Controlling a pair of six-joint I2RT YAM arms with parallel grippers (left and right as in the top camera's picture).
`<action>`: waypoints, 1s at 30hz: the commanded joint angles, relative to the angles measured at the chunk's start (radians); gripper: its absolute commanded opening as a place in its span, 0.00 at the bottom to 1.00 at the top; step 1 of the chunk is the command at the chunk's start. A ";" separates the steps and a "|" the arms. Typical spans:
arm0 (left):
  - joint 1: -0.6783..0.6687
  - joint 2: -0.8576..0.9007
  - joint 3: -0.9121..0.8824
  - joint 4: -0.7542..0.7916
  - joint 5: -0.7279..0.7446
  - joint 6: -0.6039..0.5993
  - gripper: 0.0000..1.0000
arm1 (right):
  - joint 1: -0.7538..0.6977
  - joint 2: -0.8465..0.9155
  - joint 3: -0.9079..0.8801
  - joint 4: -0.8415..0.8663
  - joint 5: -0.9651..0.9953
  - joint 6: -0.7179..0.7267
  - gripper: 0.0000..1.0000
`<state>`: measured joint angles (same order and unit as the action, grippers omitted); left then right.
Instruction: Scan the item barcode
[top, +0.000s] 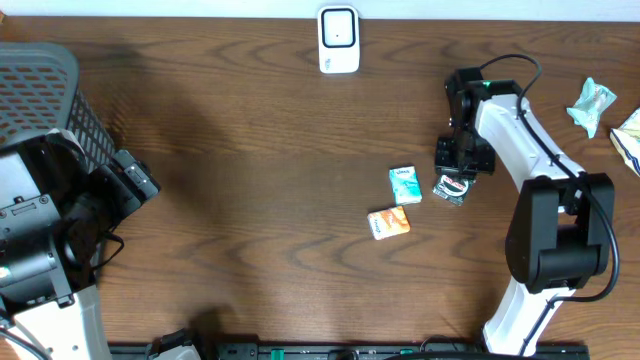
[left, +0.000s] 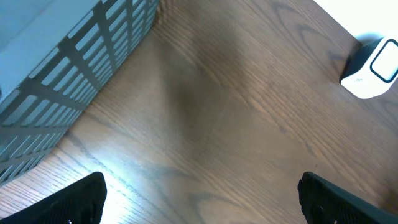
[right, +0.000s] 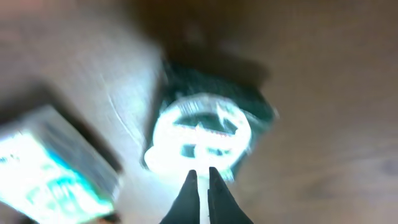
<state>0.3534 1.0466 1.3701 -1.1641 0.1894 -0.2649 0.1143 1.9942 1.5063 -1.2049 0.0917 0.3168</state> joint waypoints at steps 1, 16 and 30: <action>0.005 0.000 0.016 -0.002 0.009 -0.002 0.98 | -0.006 0.005 0.029 -0.072 -0.045 -0.100 0.01; 0.005 0.000 0.016 -0.002 0.009 -0.002 0.98 | 0.011 0.005 -0.142 0.009 0.045 -0.018 0.04; 0.005 0.000 0.016 -0.002 0.009 -0.002 0.97 | -0.066 0.005 -0.147 0.009 0.162 0.078 0.01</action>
<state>0.3534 1.0466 1.3701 -1.1641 0.1894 -0.2653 0.0757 1.9945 1.3647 -1.1923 0.2127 0.3565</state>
